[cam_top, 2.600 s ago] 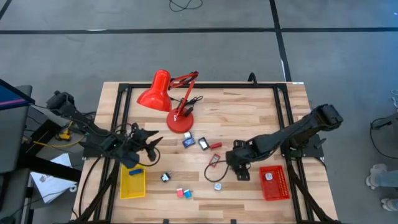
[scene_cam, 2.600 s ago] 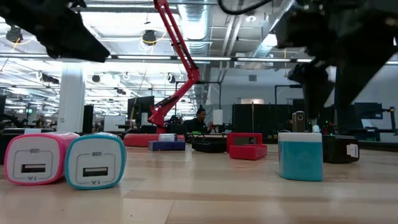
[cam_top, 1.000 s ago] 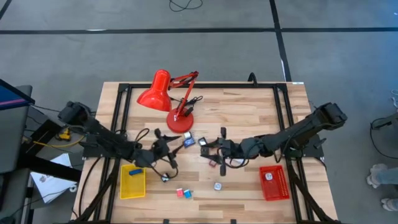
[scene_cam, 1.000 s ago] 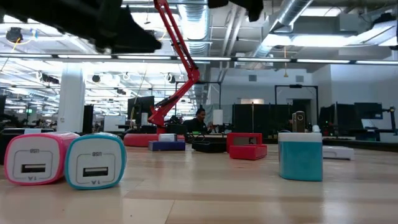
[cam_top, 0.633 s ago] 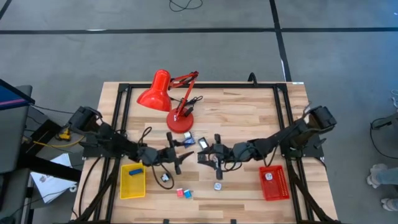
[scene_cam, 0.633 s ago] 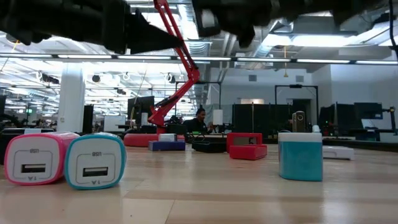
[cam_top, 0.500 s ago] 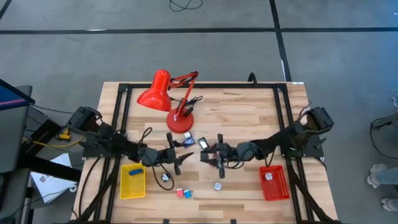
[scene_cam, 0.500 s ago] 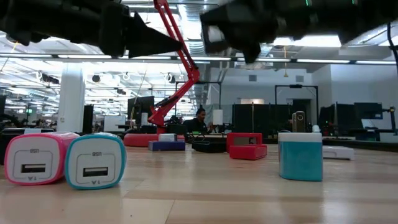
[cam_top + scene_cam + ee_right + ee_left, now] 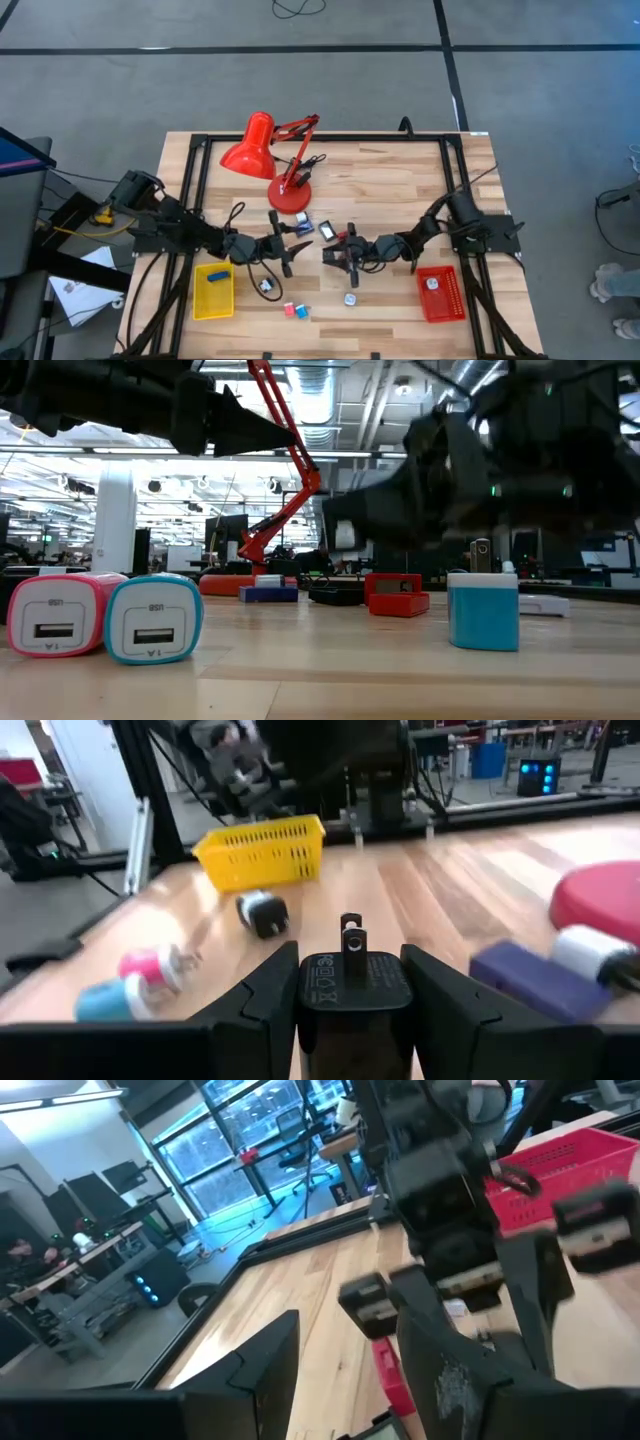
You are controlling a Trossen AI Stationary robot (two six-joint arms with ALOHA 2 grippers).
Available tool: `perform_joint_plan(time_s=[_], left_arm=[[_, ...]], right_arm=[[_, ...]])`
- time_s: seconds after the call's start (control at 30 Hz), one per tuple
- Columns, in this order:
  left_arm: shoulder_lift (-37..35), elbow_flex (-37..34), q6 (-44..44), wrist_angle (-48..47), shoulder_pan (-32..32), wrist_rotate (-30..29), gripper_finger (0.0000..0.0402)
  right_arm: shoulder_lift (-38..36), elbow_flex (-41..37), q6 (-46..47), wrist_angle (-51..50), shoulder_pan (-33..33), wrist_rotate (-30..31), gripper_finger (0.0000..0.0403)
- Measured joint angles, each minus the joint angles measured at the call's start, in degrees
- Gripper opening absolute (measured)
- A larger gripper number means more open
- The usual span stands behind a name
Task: Pick & Place Office items
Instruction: Put the right black charger adapter into the red bin
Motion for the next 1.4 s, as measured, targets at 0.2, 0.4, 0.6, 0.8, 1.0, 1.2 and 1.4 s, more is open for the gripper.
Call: perform_joint_plan(time_s=[0.2,0.4,0.6,0.8,1.0,1.2,1.4], left_arm=[[-0.01,0.00,0.00,-0.02,0.10,-0.05,0.0163],[-0.02,0.00,0.00,-0.04,0.10,-0.17,0.0163],[-0.02,-0.01,-0.02,-0.07,0.10,-0.22,0.0163],[-0.02,0.00,-0.02,-0.07,0.10,-0.20,0.0163],[-0.02,0.00,-0.04,-0.07,0.10,-0.15,0.0163],[-0.02,0.00,-0.07,-0.09,0.10,0.02,0.0163],[-0.02,0.00,-0.06,-0.13,0.10,0.00,0.0163]], right_arm=[[3.49,0.71,0.57,1.62,-0.60,-0.17,0.0137],[3.48,0.73,0.61,1.11,-0.88,-0.11,0.0142],[3.47,0.73,0.45,0.53,-0.84,-0.12,0.0150],[3.16,0.93,-1.33,-3.44,-0.88,0.67,0.0147],[3.19,2.77,-3.66,-8.26,-0.88,0.87,0.0154],[3.36,4.89,-2.65,-13.07,-0.78,0.38,0.0164],[3.28,4.91,-3.64,-14.60,-0.82,-0.29,0.0173]])
